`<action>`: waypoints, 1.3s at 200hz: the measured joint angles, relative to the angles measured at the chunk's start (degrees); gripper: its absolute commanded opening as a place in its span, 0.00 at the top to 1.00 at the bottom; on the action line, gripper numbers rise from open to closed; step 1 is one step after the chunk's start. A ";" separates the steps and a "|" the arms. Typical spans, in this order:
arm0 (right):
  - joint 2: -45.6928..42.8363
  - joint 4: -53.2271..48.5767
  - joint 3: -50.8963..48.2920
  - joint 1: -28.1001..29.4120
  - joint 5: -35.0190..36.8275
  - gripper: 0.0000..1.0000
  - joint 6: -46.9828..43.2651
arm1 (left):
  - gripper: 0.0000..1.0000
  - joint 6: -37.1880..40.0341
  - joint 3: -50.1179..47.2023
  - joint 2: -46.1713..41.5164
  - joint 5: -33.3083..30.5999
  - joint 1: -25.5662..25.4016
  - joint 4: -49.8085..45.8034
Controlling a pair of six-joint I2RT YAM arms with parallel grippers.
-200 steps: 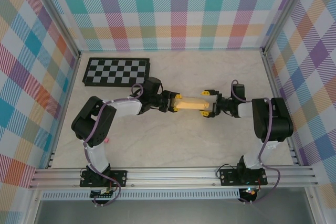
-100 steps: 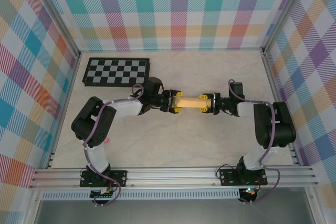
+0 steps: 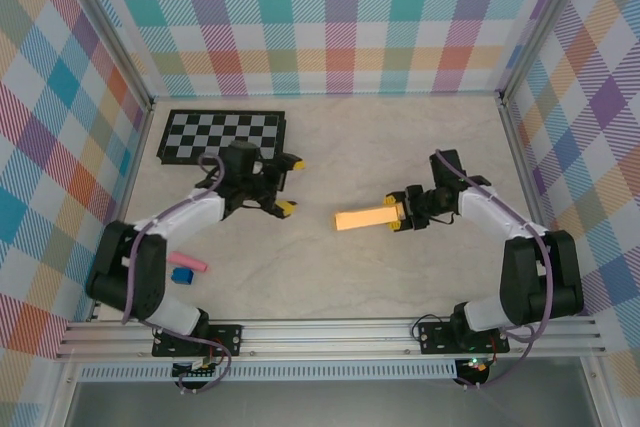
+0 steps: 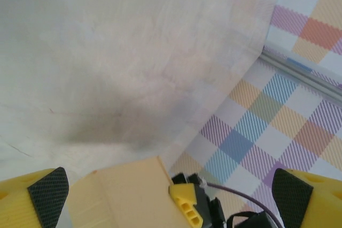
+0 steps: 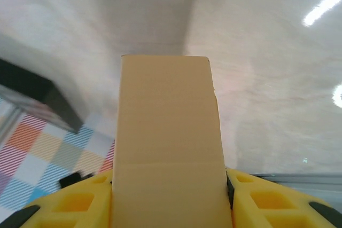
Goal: Fold the paper box
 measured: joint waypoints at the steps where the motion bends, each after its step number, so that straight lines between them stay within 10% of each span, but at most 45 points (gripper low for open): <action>1: -0.07 -0.09 -0.02 0.13 0.07 0.68 0.04 | 0.00 0.44 0.02 -0.20 -0.22 0.09 -0.35; 62: -3.13 -5.33 0.07 5.75 9.29 0.58 5.64 | 0.01 29.49 1.31 -14.51 -12.46 0.66 -14.16; 260: -8.76 1.33 -9.11 2.64 15.96 0.19 12.68 | 0.03 46.10 5.14 -11.39 -18.03 -12.24 -18.01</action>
